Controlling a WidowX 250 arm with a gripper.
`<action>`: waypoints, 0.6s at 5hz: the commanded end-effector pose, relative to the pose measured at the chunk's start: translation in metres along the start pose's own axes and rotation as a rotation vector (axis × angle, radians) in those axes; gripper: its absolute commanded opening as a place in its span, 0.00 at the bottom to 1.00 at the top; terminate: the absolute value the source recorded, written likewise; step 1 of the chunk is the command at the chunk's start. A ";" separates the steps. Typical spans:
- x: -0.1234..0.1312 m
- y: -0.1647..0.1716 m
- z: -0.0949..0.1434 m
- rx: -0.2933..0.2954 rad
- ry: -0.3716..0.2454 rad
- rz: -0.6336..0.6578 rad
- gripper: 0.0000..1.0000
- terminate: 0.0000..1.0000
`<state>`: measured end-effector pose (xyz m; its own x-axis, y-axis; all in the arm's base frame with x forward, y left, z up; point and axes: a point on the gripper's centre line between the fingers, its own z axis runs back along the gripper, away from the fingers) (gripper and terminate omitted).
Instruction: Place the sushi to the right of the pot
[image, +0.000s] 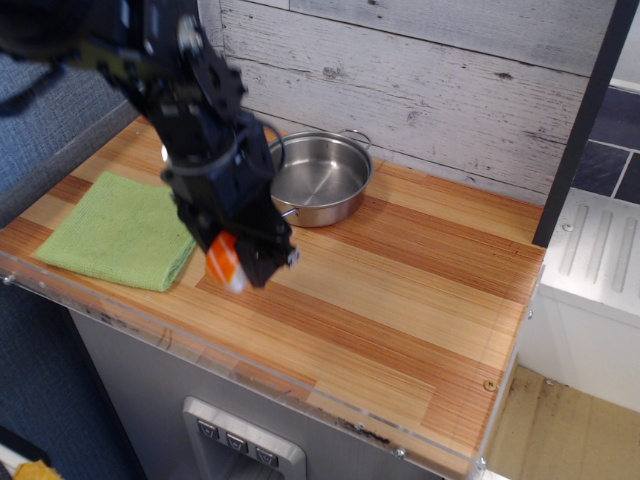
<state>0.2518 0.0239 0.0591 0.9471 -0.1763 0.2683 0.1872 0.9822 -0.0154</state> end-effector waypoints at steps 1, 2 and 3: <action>0.053 0.000 0.037 0.016 -0.146 -0.023 0.00 0.00; 0.082 -0.013 0.038 -0.006 -0.174 -0.044 0.00 0.00; 0.104 -0.022 0.021 -0.007 -0.163 -0.062 0.00 0.00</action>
<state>0.3411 -0.0198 0.0904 0.9009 -0.2238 0.3718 0.2469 0.9689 -0.0151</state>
